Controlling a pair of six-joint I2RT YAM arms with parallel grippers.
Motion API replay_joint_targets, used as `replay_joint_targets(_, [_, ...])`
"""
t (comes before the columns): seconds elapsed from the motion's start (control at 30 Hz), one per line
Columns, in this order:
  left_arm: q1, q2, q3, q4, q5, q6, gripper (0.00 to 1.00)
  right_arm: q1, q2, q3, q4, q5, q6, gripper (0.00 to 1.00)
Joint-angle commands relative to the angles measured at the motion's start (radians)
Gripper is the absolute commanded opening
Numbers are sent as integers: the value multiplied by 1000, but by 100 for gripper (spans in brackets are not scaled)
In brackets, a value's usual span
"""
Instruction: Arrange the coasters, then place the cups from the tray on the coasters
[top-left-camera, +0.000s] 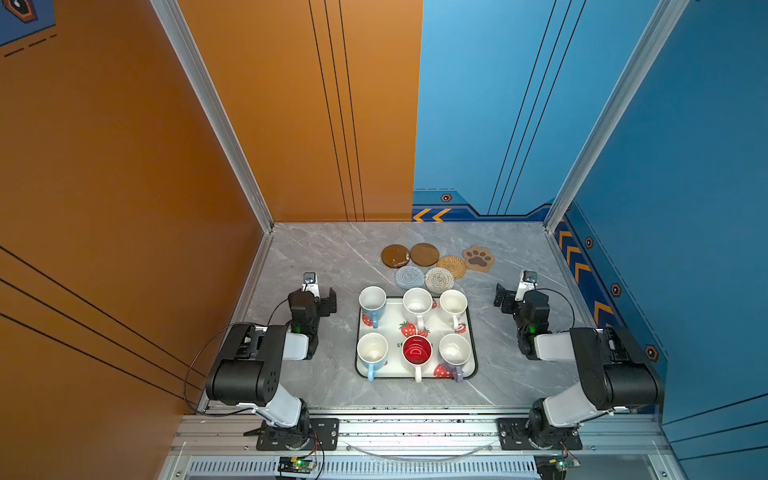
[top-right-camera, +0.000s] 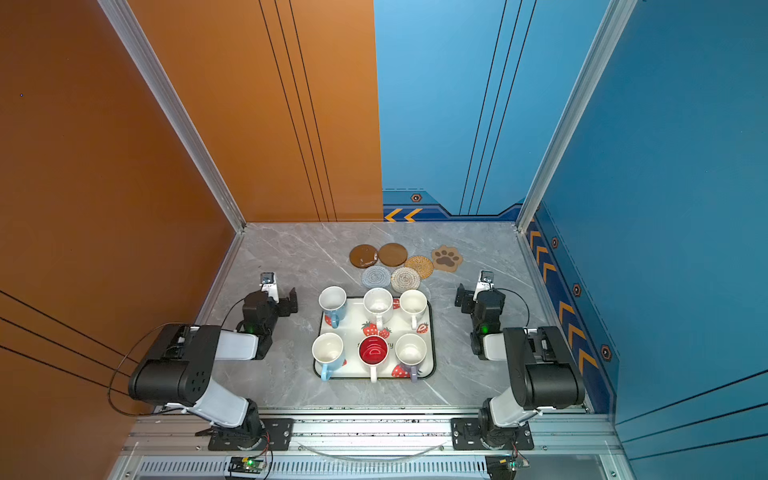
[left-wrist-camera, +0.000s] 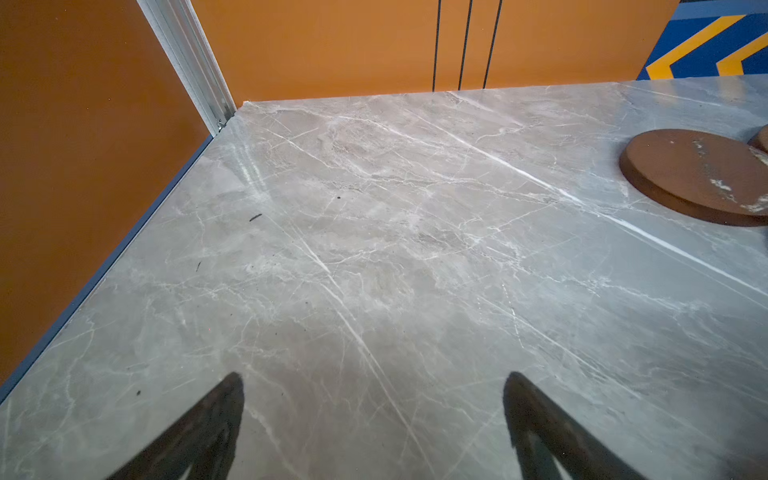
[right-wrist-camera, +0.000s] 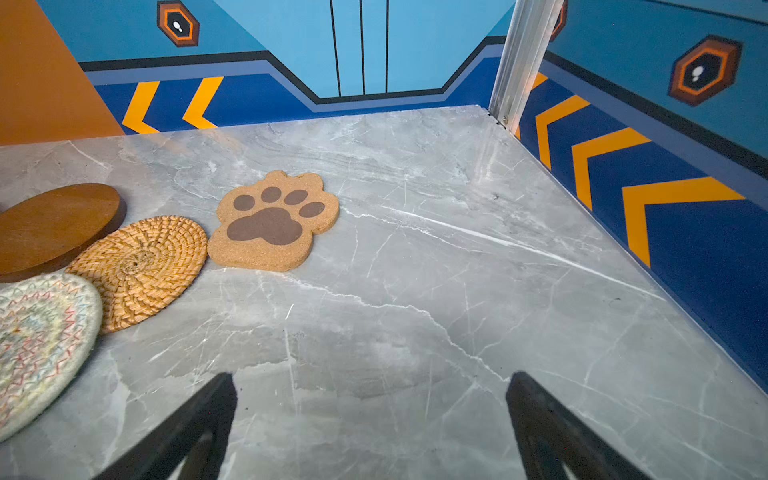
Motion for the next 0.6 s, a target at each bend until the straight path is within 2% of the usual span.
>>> replay_joint_targets(0.0, [9,-9,19,-4,23,-8,98,9,1,14,0,36,-9,100])
replay_joint_targets(0.57, [9,-9,18,-4,21,-8,98,8,2,14,0,34,-10,100])
